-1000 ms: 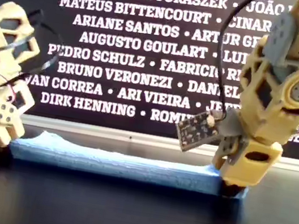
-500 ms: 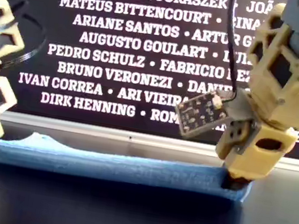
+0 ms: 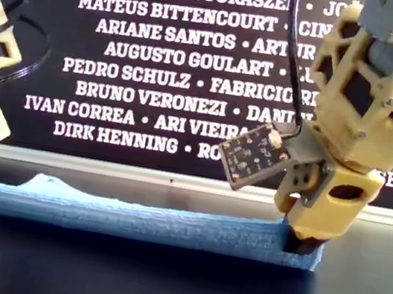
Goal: Fold a cloth
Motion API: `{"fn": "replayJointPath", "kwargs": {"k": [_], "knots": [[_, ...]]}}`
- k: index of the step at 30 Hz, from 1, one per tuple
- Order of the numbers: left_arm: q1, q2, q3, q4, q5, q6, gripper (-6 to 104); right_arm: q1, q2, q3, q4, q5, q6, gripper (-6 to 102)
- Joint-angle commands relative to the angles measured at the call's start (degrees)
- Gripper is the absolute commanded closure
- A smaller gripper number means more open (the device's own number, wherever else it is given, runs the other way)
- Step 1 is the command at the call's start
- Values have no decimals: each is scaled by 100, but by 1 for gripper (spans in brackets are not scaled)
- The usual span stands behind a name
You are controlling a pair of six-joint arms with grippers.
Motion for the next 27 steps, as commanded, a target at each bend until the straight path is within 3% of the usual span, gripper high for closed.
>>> {"fn": "replayJointPath", "kwargs": {"k": [1, 4, 7, 14, 22, 25, 27], "knots": [[62, 457, 176, 26, -44, 44, 49, -35, 483, -53, 88, -44, 18, 55], [62, 1037, 633, 26, -44, 53, 35, -35, 738, 70, 88, -114, 18, 40], [70, 1890, 1151, 26, -53, 53, 32, -35, 1116, 211, 88, -53, 18, 32], [88, 4412, 2584, 26, -149, 62, 32, -62, 2417, 1819, 97, -9, 18, 32], [167, 7594, 3841, 26, -167, 62, 32, -62, 5203, 3085, 97, 123, 18, 32], [176, 8394, 4008, 26, -396, 62, 32, -62, 6267, 3393, 97, 360, 26, 31], [176, 8411, 3999, 26, -738, 62, 32, -62, 6961, 3604, 97, 527, 26, 31]]}}
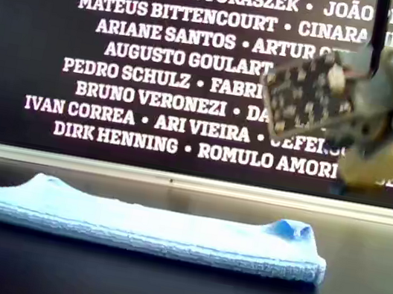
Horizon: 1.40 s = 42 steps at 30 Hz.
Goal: Fold a cloth
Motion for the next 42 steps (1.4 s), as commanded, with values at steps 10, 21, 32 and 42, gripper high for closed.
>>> {"fn": "replayJointPath", "kwargs": {"k": [10, 21, 32, 42], "knots": [[123, 360, 18, -88, -1608, 9, 32, -18, 2250, 580, 79, 404, 44, 31], [123, 352, 62, -88, -1547, 9, 32, 62, 967, 896, -44, 325, 35, 29], [114, 352, 211, -167, -1521, -53, 31, 70, -3480, -1397, -193, 325, 158, 10], [44, 352, 255, -167, -1503, -62, 31, 97, -5643, -3032, -202, 316, 598, 10]]}}
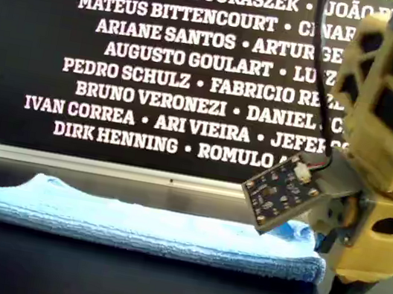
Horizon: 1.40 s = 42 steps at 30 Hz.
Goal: Fold a cloth
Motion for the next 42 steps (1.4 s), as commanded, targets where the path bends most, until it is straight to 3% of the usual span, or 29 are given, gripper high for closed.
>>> {"fn": "replayJointPath", "kwargs": {"k": [1, 14, 17, 24, 39, 42], "knots": [[35, 97, -97, -167, 44, -35, 31, 53, -413, -747, -211, -35, 176, 10], [105, 88, -97, -167, 44, -35, 31, 211, -1037, -1274, -211, -105, 272, 13], [105, 88, -97, -167, 44, -35, 31, 211, -1037, -1292, -211, -105, 281, 20], [105, 88, -97, -158, 44, -35, 32, 211, -1046, -1529, -229, -105, 290, 49], [105, 88, -97, -149, 35, -35, 32, 211, -1564, -1951, -237, -105, 290, 53], [105, 88, -97, -149, 35, -35, 32, 185, -1512, -1934, -229, -105, 290, 62]]}}
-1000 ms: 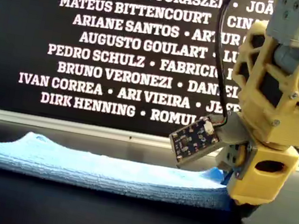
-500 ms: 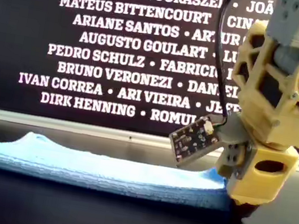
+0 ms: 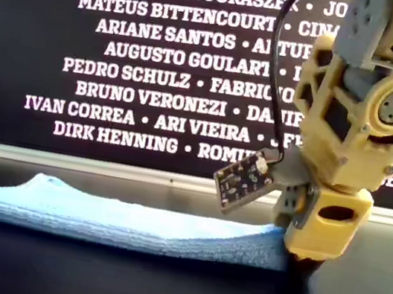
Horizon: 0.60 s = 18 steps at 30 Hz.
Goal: Fold a cloth
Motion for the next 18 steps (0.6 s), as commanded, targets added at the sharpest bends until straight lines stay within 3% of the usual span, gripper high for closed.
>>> {"fn": "replayJointPath", "kwargs": {"k": [1, 4, 6, 10, 18], "knots": [[105, 88, -97, -149, 35, -26, 32, -18, 158, -132, -176, -35, 26, 68], [105, 88, -97, -141, 35, -26, 32, 9, 167, -141, -176, -35, 18, 93], [105, 88, -97, -132, 35, -26, 32, 9, 176, -132, -176, -35, -18, 101], [105, 88, -97, -132, 35, 18, 32, 9, 185, -185, -176, -35, -62, 93], [105, 88, -97, -132, 35, 18, 32, 53, 299, -1160, -176, -35, -44, 95]]}}
